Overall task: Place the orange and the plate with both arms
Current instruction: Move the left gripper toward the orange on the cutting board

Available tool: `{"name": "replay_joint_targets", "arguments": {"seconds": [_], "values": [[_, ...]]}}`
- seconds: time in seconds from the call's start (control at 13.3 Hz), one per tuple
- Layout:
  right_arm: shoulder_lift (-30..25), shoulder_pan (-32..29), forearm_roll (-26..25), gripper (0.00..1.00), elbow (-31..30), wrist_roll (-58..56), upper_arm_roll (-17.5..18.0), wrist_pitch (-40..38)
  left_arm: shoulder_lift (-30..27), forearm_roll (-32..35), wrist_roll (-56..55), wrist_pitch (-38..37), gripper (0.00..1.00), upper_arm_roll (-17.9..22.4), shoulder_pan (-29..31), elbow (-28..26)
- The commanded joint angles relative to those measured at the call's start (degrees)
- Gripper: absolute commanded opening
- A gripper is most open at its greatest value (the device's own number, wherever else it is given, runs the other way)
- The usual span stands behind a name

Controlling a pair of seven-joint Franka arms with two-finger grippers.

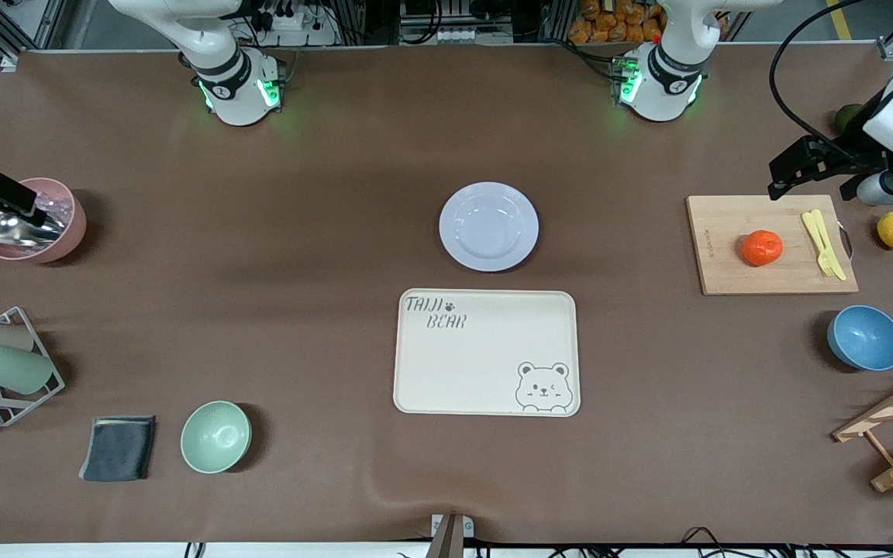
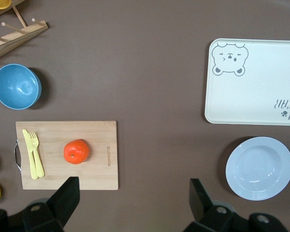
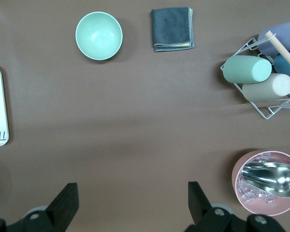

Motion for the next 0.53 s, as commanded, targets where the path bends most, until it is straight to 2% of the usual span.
{"name": "replay_joint_targets", "arguments": {"seconds": [0.0, 0.45], "values": [[-0.3, 0.2, -0.2, 1.00, -0.5, 1.0, 0.2, -0.2, -0.3, -0.6, 0.7, -0.1, 1.00, -0.2, 0.3, 0.3], [0.6, 0.7, -0.5, 1.00, -0.3, 0.1, 0.1, 0.1, -0.3, -0.6, 0.8, -0.1, 1.00, -0.2, 0.4, 0.2]]}}
